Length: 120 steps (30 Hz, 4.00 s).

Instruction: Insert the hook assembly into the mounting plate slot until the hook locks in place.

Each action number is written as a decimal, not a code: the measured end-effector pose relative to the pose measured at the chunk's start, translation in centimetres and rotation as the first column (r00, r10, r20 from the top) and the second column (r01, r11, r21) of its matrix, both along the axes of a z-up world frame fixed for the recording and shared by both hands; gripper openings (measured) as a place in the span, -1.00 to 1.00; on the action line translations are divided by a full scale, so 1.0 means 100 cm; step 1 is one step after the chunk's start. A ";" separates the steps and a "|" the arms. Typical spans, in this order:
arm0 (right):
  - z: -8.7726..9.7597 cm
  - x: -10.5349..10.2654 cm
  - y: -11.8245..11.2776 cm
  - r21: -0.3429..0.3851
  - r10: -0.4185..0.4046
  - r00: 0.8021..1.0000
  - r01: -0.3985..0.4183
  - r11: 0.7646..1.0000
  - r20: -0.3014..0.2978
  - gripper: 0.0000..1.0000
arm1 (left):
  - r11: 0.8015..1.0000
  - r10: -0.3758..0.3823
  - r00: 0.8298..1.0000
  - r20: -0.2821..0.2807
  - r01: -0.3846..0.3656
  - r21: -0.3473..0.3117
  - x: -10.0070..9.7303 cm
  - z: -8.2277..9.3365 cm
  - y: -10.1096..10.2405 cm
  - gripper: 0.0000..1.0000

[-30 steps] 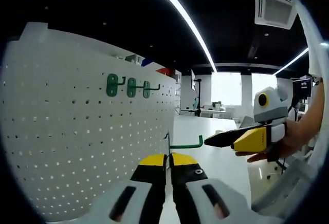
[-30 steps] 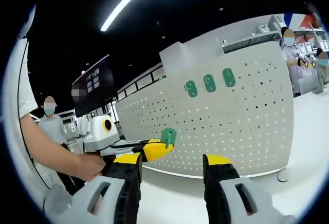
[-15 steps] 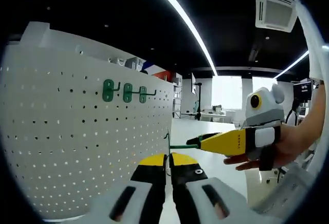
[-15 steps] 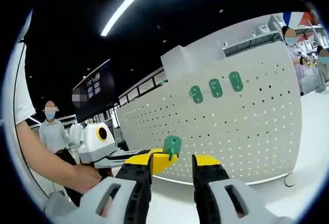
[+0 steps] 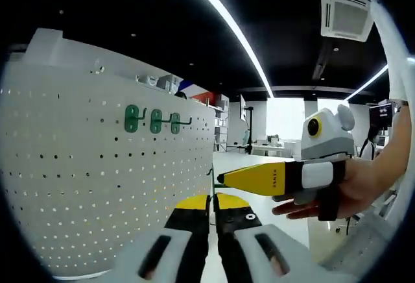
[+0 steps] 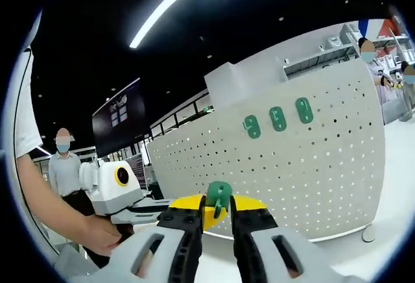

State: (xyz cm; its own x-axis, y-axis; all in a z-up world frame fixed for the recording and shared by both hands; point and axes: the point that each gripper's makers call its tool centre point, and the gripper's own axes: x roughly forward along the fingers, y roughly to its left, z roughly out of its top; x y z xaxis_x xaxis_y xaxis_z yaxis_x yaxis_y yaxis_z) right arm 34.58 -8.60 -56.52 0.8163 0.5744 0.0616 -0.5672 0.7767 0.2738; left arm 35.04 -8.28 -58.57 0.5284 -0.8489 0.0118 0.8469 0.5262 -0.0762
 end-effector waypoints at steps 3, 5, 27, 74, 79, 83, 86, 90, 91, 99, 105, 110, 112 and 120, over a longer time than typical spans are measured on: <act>-0.003 0.000 0.003 -0.005 0.009 1.000 -0.009 1.000 -0.015 -0.79 | 1.000 0.004 1.000 -0.001 -0.004 -0.004 0.000 -0.001 0.001 -0.97; -0.004 0.000 0.003 -0.002 0.007 1.000 -0.007 1.000 -0.022 -0.81 | 1.000 0.006 1.000 -0.001 -0.006 -0.009 0.001 0.000 0.001 -0.97; -0.004 -0.001 0.005 0.007 -0.021 0.999 0.022 1.000 -0.034 -0.97 | 1.000 0.016 1.000 0.010 -0.016 -0.004 -0.001 0.003 0.004 -0.97; 0.019 0.018 -0.017 -0.229 -0.125 0.989 0.141 0.963 0.081 -0.98 | 0.993 0.101 0.995 -0.023 -0.100 0.063 0.010 -0.013 0.019 0.57; 0.024 0.024 -0.027 -0.235 -0.149 0.985 0.166 0.958 0.091 -0.98 | 0.992 0.113 0.993 -0.024 -0.112 0.056 0.011 -0.013 0.025 0.57; 0.029 0.029 -0.035 -0.246 -0.172 0.979 0.194 0.950 0.105 -0.98 | 0.991 0.126 0.992 -0.023 -0.125 0.050 0.012 -0.010 0.032 0.56; 0.034 0.035 -0.043 -0.257 -0.193 0.974 0.218 0.942 0.119 -0.98 | 0.990 0.134 0.991 -0.021 -0.133 0.047 0.012 -0.010 0.036 0.56; 0.042 0.042 -0.054 -0.265 -0.218 0.967 0.247 0.932 0.135 -0.98 | 0.988 0.147 0.989 -0.021 -0.146 0.045 0.012 -0.009 0.042 0.56; 0.043 0.044 -0.056 -0.270 -0.224 0.965 0.254 0.929 0.138 -0.98 | 0.988 0.150 0.988 -0.022 -0.149 0.045 0.012 -0.009 0.044 0.55; 0.055 0.059 -0.080 -0.288 -0.275 0.947 0.313 0.905 0.165 -0.98 | 0.985 0.169 0.985 -0.020 -0.168 0.041 0.011 -0.009 0.054 0.55; 0.063 0.071 -0.097 -0.306 -0.303 0.934 0.348 0.886 0.188 -0.98 | 0.981 0.189 0.982 -0.019 -0.188 0.040 0.010 -0.008 0.066 0.55; 0.070 0.081 -0.109 -0.318 -0.326 0.923 0.378 0.869 0.206 -0.98 | 0.978 0.208 0.978 -0.020 -0.207 0.037 0.009 -0.008 0.076 0.55; 0.071 0.085 -0.114 -0.319 -0.337 0.918 0.389 0.864 0.209 -0.98 | 0.977 0.213 0.977 -0.020 -0.212 0.036 0.009 -0.008 0.079 0.55; 0.076 0.102 -0.131 -0.321 -0.372 0.902 0.427 0.845 0.220 -0.98 | 0.973 0.230 0.973 -0.023 -0.229 0.038 0.007 -0.009 0.087 0.54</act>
State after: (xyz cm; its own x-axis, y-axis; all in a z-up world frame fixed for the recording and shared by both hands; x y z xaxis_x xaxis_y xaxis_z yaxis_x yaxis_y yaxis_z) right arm 44.78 -21.67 -48.94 0.9774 0.2051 0.0518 -0.1977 0.9727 -0.1215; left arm 35.72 0.45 -59.43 0.7091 -0.7043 -0.0325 0.7010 0.7092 -0.0756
